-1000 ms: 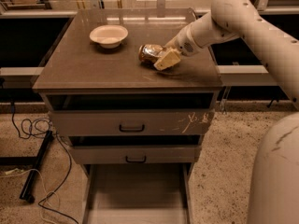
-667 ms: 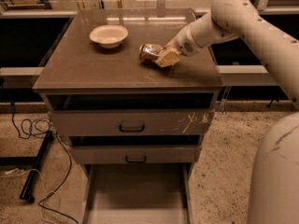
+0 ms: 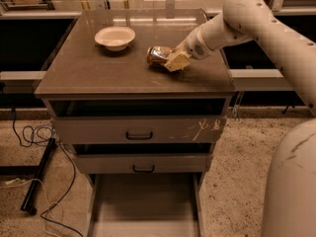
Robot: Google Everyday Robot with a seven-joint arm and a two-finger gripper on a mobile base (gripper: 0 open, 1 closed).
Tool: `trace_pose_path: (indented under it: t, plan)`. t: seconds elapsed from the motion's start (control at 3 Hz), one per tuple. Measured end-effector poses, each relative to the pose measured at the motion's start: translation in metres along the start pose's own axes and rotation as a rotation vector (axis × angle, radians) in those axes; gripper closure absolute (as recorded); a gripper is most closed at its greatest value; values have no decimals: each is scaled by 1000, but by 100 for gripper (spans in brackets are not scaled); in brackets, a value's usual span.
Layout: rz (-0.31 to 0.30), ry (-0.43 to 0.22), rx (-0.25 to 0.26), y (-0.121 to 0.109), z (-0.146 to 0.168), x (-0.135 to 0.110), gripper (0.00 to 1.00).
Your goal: Place orange can into bottom drawer
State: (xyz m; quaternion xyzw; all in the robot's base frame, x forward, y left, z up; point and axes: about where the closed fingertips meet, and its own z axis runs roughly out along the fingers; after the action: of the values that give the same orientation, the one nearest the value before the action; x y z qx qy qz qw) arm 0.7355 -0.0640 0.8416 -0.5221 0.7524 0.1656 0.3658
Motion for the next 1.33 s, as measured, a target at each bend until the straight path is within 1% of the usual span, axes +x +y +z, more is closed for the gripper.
trace_pose_path:
  t: [0.33, 0.67, 1.0, 1.33]
  plan:
    - [0, 0, 0, 0, 0, 0, 100]
    - [10, -14, 3, 7, -4, -2, 100]
    - [22, -38, 25, 15, -27, -9, 100]
    - [8, -71, 77, 30, -69, -18, 100]
